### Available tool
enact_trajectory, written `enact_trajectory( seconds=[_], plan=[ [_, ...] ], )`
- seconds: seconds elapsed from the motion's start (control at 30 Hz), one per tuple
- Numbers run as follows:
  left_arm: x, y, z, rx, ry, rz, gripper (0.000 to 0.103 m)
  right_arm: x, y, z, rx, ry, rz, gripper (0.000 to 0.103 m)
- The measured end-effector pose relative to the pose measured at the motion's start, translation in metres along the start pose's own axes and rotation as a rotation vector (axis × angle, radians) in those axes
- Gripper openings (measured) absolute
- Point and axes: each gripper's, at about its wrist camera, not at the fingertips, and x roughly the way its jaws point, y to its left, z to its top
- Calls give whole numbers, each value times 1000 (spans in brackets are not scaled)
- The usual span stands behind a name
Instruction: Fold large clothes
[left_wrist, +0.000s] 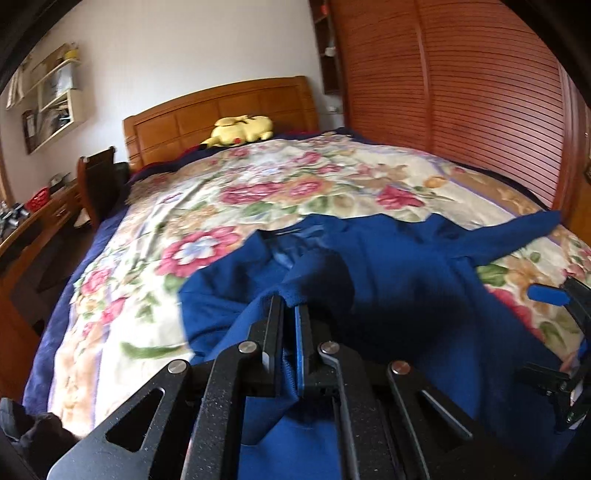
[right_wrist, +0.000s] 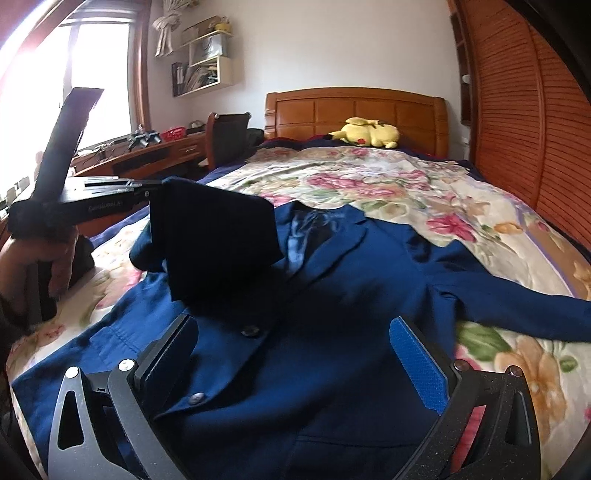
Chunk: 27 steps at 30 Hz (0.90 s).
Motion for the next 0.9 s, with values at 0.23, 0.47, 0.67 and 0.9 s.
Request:
enact_trajectory(
  seconds=[0.23, 0.47, 0.67, 0.9],
  plan=[
    [-3, -26, -14, 7, 16, -26, 7, 1, -6, 0, 36, 0, -26, 103],
    [-21, -30, -41, -1, 11, -48, 41, 1, 3, -1, 27, 6, -23, 103],
    [-52, -16, -53, -63, -59, -43, 79, -1, -3, 0, 31, 6, -19, 103],
    [-74, -5, -65, -84, -95, -6, 85, 1, -4, 2, 31, 13, -12, 103]
  ],
)
